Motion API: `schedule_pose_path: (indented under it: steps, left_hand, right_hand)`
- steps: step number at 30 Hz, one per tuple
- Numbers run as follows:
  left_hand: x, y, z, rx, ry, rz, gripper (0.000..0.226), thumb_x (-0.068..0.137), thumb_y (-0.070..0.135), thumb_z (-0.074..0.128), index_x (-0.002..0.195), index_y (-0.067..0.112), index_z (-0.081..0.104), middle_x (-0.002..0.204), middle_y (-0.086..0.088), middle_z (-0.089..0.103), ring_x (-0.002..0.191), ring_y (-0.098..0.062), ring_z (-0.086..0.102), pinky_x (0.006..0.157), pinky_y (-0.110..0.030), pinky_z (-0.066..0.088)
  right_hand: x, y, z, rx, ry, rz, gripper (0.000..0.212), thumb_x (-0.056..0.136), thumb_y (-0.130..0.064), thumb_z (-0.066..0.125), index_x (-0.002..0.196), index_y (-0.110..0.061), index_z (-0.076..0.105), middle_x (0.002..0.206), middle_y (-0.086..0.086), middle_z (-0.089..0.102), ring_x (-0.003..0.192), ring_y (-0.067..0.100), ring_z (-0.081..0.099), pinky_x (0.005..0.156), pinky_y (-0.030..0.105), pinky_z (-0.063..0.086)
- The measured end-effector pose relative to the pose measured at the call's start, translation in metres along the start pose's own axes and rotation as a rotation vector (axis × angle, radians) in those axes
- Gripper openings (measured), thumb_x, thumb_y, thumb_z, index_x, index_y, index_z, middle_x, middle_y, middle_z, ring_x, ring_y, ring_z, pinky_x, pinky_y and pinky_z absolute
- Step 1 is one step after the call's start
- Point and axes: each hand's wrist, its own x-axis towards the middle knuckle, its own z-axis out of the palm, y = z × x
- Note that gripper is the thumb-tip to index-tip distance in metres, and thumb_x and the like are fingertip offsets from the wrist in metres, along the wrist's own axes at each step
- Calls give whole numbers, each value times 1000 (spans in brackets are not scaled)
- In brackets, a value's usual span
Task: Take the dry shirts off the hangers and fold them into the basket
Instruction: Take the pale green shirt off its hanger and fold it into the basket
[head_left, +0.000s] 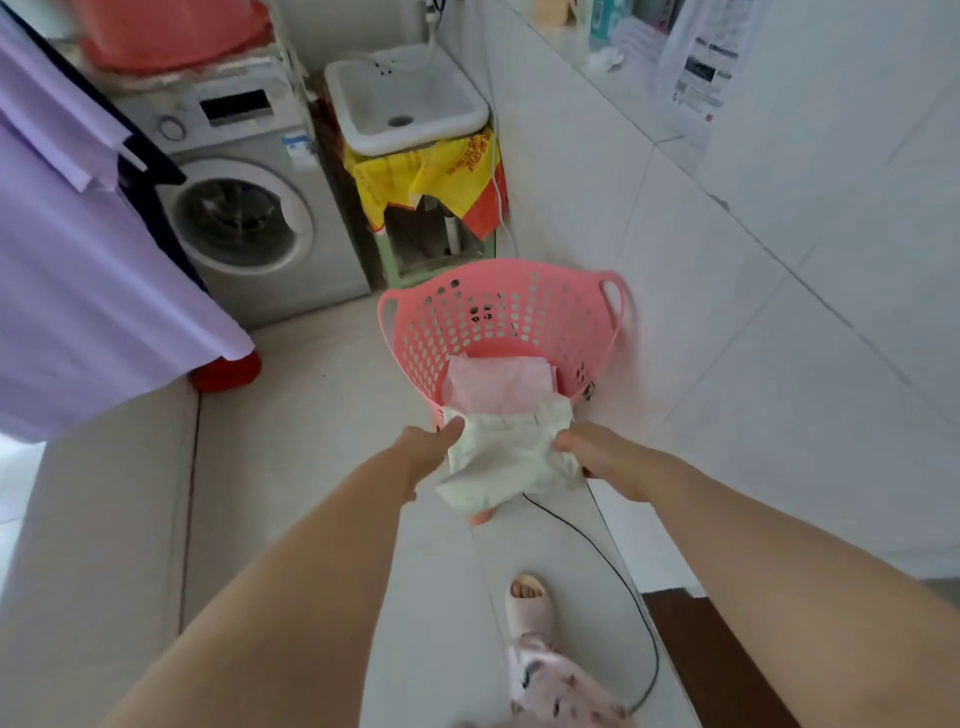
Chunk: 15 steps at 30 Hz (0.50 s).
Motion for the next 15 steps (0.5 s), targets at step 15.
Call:
schedule_pose_path:
  steps: [15]
  left_hand:
    - [14,20,2,-236,-27,172,17,91,26,62,107,21,62,112,-6,63,89,-21,60,71,-31,51]
  right_hand:
    - [31,-21,-36,51,14,123,32,91,-1,45,122,-2,52,92,14,63,77,26,62,75,38,54]
